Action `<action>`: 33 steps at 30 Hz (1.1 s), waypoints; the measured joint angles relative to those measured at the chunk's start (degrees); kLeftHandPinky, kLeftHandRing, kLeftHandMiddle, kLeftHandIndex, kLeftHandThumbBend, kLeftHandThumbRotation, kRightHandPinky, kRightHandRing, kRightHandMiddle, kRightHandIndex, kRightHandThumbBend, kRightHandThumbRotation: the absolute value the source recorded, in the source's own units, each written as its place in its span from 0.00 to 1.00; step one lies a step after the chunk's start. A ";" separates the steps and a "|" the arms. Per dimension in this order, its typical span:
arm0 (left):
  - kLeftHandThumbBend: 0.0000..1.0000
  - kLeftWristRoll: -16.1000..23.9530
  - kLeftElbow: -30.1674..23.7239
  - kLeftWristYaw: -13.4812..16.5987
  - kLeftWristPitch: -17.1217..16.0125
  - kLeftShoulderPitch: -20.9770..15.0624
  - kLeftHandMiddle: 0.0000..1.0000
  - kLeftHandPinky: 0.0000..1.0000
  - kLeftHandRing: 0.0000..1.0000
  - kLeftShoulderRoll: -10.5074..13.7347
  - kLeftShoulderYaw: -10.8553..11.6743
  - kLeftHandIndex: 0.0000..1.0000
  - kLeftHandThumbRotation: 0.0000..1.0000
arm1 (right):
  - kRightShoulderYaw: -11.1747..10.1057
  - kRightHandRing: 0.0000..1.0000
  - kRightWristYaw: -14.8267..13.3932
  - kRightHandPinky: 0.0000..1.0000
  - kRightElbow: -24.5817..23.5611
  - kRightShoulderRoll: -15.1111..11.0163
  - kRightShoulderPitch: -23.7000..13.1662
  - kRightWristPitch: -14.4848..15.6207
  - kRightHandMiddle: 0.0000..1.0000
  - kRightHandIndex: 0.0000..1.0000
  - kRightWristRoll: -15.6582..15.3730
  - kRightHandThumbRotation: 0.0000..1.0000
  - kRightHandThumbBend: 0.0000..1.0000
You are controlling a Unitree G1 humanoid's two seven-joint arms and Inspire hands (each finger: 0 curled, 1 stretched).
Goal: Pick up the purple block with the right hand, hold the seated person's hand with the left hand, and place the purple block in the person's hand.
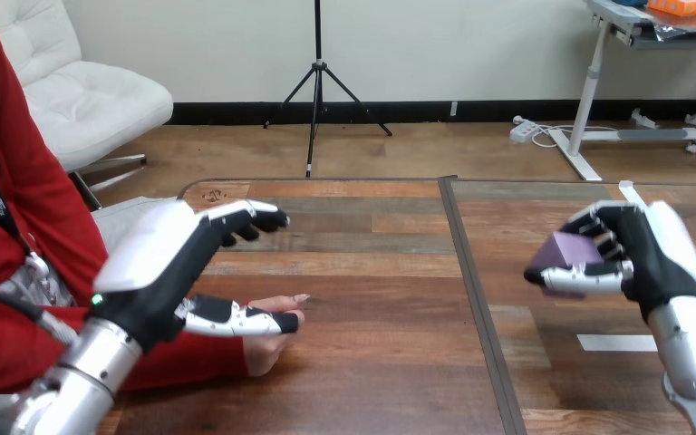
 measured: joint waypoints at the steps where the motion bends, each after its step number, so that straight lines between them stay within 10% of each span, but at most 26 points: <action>1: 1.00 0.15 -0.45 0.04 0.24 -0.02 0.74 0.66 0.72 0.39 -0.09 0.74 0.28 | -0.06 0.43 0.07 0.39 -0.46 -0.02 0.00 0.00 0.47 0.46 0.00 0.00 0.80; 33: 0.95 2.26 -3.71 -5.81 15.14 -1.85 0.78 0.74 0.77 9.11 -8.39 0.78 0.18 | -0.79 0.42 0.36 0.39 -3.39 -0.97 -0.19 0.10 0.46 0.46 -0.04 0.00 0.81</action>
